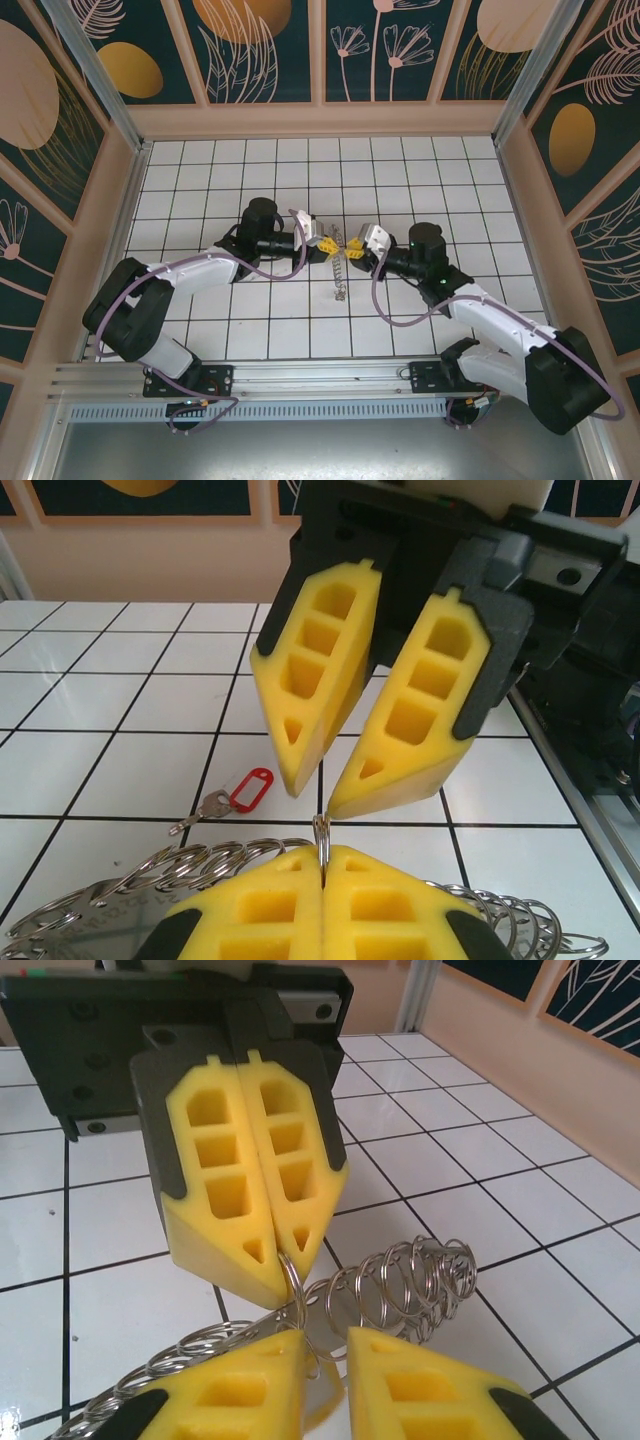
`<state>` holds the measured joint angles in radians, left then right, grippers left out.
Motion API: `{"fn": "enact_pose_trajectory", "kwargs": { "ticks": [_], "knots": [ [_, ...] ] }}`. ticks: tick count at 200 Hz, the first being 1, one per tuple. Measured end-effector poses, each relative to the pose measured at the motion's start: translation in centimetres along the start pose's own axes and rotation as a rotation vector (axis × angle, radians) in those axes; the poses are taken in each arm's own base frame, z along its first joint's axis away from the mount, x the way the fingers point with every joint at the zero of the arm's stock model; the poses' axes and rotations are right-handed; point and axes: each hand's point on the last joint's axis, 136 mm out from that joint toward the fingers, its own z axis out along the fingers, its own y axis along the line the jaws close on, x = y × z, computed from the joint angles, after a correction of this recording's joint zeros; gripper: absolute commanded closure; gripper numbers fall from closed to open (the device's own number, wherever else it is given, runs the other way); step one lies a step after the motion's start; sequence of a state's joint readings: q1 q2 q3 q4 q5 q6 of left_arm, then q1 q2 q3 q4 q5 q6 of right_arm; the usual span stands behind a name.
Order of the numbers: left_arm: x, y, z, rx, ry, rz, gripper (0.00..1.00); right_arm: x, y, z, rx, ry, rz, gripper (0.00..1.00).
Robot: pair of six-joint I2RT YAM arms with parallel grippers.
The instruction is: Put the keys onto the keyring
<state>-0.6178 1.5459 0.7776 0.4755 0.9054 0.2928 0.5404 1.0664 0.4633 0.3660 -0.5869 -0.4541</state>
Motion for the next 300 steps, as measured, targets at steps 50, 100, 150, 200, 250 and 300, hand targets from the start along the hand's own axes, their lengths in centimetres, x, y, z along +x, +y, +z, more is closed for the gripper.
{"fn": "enact_pose_trajectory", "kwargs": {
  "ticks": [50,100,150,200,250,300],
  "knots": [
    [0.0,0.0,-0.3,-0.005,-0.001,0.000,1.00,0.9,0.5,1.0,-0.039,0.021,0.018,0.96],
    [-0.3,0.2,-0.4,-0.011,-0.012,-0.003,1.00,0.5,0.4,1.3,-0.046,-0.006,0.041,1.00],
    [-0.6,0.1,-0.7,-0.025,-0.065,-0.035,1.00,0.6,0.6,1.6,-0.048,-0.080,0.084,0.94],
    [-1.3,0.3,-0.8,-0.034,-0.100,-0.035,1.00,0.1,0.0,1.7,-0.019,-0.117,0.120,0.84],
    [-0.2,0.1,-0.6,-0.034,-0.058,-0.007,1.00,0.7,-2.1,0.3,0.140,-0.014,0.070,0.78],
    [0.4,0.0,-0.5,-0.035,-0.038,0.003,1.00,-1.2,-0.9,-0.9,0.084,-0.016,-0.034,0.76]
  ]
}}
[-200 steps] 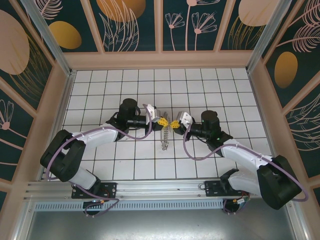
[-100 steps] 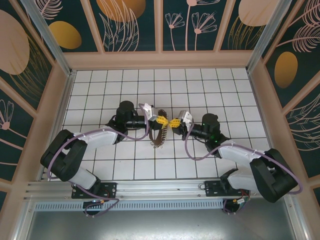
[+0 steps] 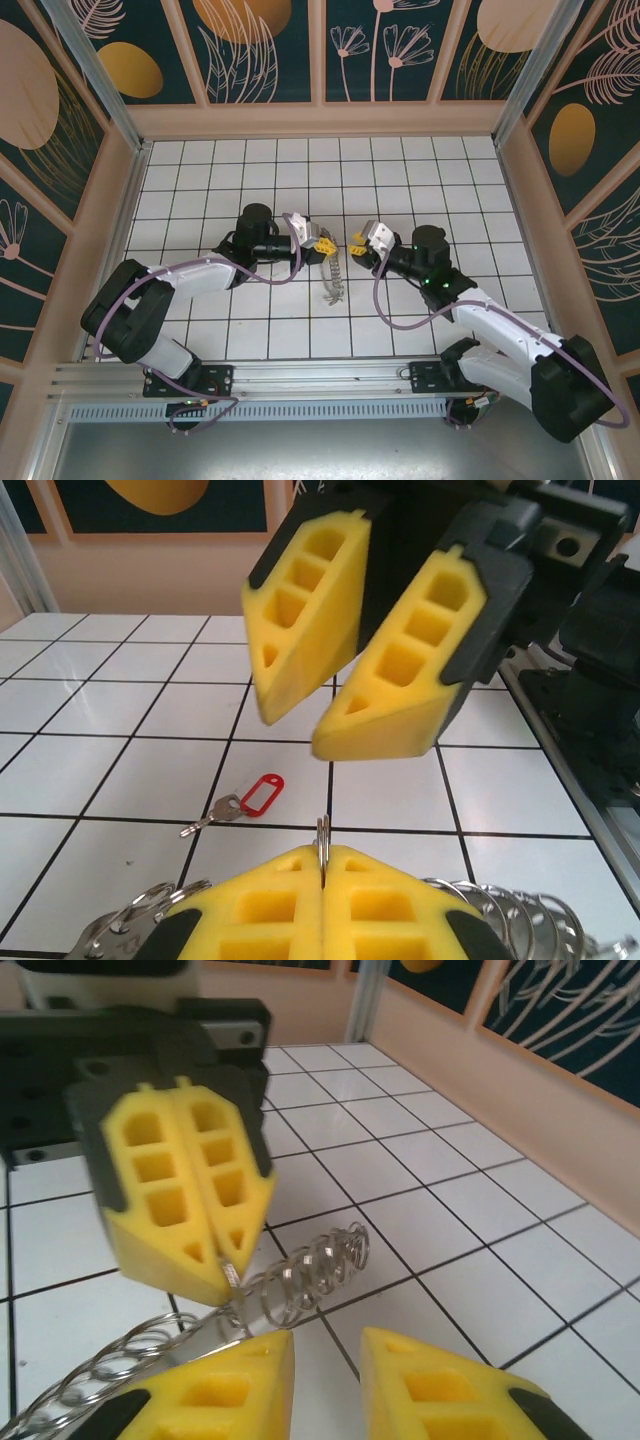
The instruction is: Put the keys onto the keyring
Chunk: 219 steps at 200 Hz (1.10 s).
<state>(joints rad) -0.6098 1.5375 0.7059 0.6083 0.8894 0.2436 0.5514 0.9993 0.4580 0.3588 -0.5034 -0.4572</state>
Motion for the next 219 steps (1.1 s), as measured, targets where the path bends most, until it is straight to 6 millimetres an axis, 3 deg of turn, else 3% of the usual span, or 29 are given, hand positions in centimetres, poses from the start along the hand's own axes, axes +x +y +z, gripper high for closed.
{"fn": "enact_pose_trajectory", "kwargs": {
  "ticks": [91,167,219],
  "knots": [
    [0.6,-0.1,0.0,0.010,0.027,-0.007,1.00,0.7,0.8,2.3,-0.133,0.080,-0.068,0.76],
    [0.7,-0.1,0.0,0.011,0.038,0.004,1.00,0.0,1.1,1.6,-0.140,0.074,-0.102,0.75],
    [0.3,0.1,0.1,0.010,0.033,0.014,1.00,1.3,1.8,2.1,-0.201,0.135,-0.066,0.75]
  ]
}}
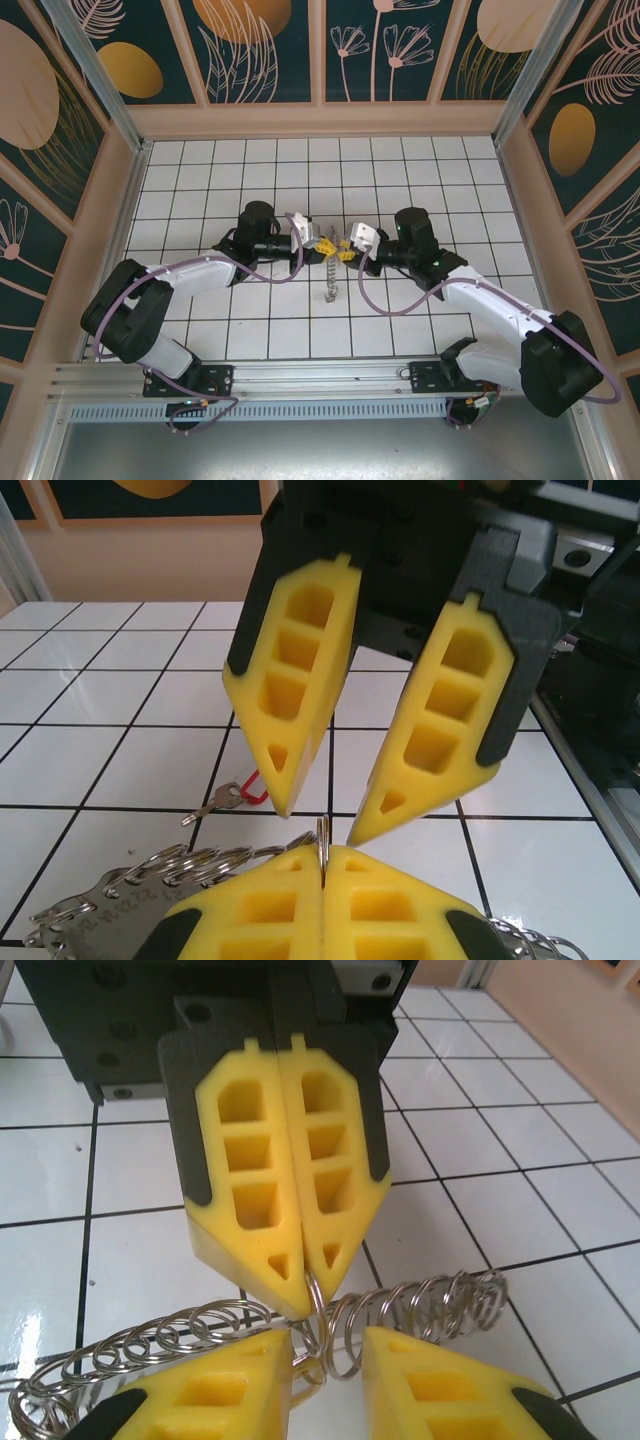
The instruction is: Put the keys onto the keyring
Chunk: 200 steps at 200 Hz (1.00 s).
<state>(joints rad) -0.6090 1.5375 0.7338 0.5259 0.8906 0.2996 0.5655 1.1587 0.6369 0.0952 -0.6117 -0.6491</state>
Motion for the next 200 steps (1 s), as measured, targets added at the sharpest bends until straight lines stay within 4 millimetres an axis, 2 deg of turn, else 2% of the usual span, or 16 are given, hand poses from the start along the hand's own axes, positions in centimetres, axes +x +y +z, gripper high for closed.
{"fn": "enact_pose_trajectory", "kwargs": {
  "ticks": [70,98,122,200],
  "knots": [
    [0.11,-0.02,-0.02,0.001,0.003,-0.001,1.00,0.10,0.21,0.66,-0.026,-0.006,0.004,0.86],
    [0.20,0.04,-0.05,-0.001,0.007,-0.002,1.00,0.10,0.23,0.75,-0.030,-0.009,0.009,1.00],
    [0.26,0.06,-0.07,-0.002,0.009,0.000,1.00,0.10,0.15,0.77,-0.027,-0.008,0.022,1.00],
    [0.68,0.39,0.06,0.005,0.081,0.043,0.86,0.36,0.13,0.93,-0.013,0.013,0.032,1.00]
  ]
}}
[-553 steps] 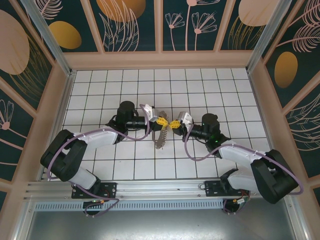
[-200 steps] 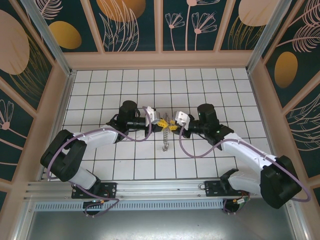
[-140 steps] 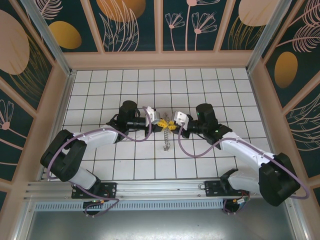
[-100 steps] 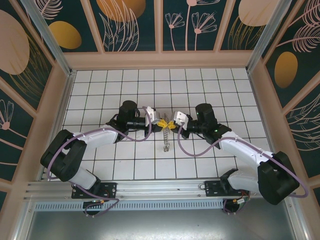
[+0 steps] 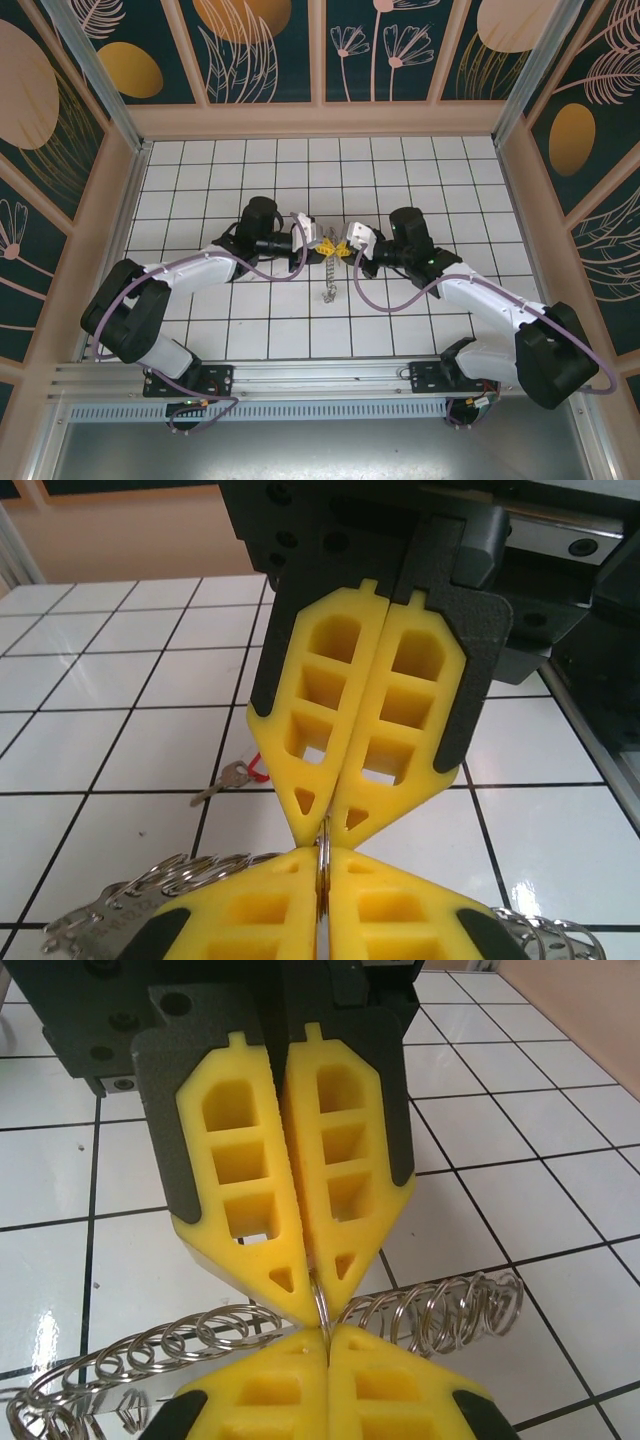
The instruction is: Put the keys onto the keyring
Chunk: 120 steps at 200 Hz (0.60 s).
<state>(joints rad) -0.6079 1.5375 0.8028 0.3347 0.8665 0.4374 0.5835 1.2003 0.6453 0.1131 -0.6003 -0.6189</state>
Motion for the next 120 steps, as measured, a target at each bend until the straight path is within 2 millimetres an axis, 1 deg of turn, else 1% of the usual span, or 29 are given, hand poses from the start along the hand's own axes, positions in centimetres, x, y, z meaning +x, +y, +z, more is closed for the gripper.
{"fn": "enact_pose_trajectory", "kwargs": {
  "ticks": [62,97,103,115,120],
  "knots": [
    [0.5,0.5,-0.2,0.002,0.105,0.026,0.82,0.2,0.0,0.4,0.013,0.046,0.002,1.00],
    [0.9,0.6,-0.3,0.003,0.146,0.029,0.82,0.2,-0.1,0.6,0.022,0.077,0.001,1.00],
    [1.1,0.6,-0.3,0.004,0.153,0.027,0.85,0.1,-0.1,0.6,0.024,0.084,0.002,1.00],
    [1.3,0.6,-0.3,0.004,0.170,0.026,0.99,0.1,-0.1,0.7,0.026,0.103,-0.001,1.00],
    [1.5,0.5,-0.3,0.009,0.176,0.028,1.00,0.1,-0.2,0.8,0.030,0.113,-0.002,1.00]
  ]
}}
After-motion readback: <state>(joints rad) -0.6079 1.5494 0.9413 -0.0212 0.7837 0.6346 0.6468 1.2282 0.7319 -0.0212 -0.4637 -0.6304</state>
